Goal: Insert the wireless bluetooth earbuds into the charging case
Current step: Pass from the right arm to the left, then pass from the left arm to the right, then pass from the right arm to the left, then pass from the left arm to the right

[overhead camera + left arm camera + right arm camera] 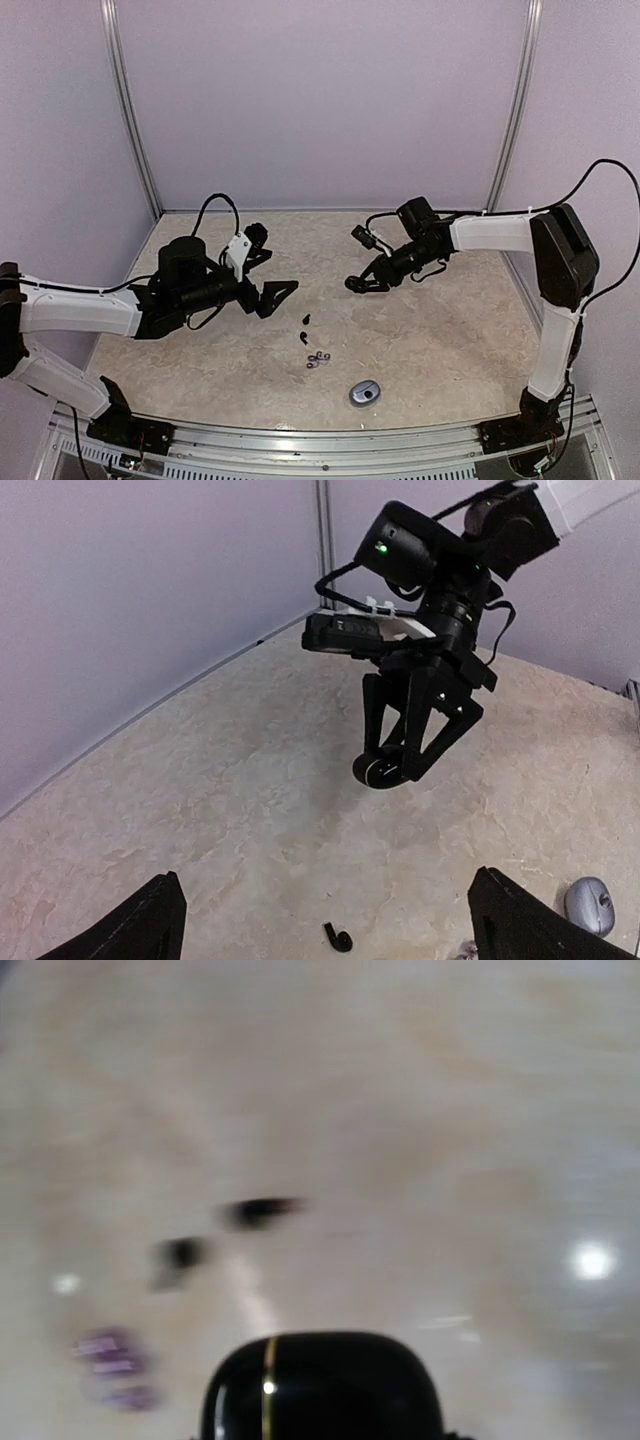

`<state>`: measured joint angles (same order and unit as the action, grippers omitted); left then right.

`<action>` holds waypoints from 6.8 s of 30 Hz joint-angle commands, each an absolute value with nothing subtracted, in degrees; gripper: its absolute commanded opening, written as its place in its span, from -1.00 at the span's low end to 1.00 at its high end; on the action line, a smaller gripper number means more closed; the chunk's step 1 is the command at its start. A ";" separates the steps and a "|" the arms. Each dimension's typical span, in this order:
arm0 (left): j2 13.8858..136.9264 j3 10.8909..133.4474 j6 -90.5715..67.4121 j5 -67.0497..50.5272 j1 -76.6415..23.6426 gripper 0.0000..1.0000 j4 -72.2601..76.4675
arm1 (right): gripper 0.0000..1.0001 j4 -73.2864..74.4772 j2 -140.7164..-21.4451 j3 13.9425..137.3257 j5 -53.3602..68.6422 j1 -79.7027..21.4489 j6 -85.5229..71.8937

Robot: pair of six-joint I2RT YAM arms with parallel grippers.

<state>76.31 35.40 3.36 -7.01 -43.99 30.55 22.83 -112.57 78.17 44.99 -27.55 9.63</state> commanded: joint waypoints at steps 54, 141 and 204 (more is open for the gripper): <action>84.91 51.07 44.22 -7.19 -66.81 -0.70 8.01 | 0.02 14.11 -97.10 60.64 68.80 -45.21 -15.66; 80.52 51.97 -3.23 -33.78 -52.60 -0.06 30.51 | -0.82 -2.01 -71.85 55.99 44.22 -49.06 7.40; 82.05 54.98 -0.95 -26.41 -54.60 -0.08 28.22 | -0.86 1.49 -72.90 57.20 43.94 -49.02 9.66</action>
